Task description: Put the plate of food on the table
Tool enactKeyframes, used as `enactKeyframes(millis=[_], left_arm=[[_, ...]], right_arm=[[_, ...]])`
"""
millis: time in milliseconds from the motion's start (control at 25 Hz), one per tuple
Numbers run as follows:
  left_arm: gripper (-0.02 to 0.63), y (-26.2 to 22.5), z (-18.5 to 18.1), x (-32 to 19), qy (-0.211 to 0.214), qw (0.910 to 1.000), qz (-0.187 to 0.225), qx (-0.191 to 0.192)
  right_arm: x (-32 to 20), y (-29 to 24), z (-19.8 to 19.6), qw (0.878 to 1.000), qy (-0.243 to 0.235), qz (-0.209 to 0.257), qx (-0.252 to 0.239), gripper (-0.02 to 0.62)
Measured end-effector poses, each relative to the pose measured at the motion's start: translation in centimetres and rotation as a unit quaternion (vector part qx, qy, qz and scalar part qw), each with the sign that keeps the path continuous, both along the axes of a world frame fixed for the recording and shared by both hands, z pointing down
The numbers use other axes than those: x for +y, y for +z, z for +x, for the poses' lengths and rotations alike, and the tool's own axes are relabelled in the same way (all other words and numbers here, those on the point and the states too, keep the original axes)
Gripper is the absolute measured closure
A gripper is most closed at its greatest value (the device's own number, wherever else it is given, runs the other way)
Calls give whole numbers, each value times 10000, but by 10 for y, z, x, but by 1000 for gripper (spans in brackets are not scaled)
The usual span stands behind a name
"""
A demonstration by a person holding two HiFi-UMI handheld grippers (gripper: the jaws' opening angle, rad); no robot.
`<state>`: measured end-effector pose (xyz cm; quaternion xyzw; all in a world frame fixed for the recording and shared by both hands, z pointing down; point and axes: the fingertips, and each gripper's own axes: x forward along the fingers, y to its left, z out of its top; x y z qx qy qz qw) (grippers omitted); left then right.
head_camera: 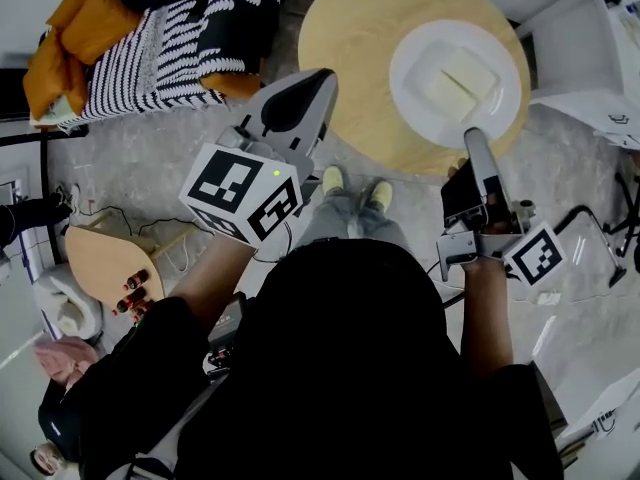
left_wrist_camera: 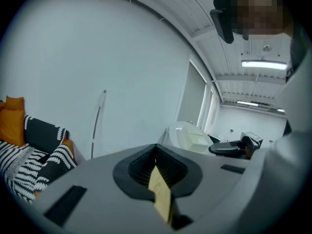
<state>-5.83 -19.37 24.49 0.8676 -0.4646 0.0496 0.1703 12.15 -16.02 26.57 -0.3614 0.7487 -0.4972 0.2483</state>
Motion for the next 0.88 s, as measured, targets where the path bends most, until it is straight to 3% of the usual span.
enactKeyframes(millis=[200,880], left_arm=[[601,-8,1,-9,99,9999,-70,32],[601,40,18,-17,212,9979,-604,-14]], right_arm=[[2,-7,3,9998,132,-173,32,574],[8,50,24,9959,419,-797,71,574]])
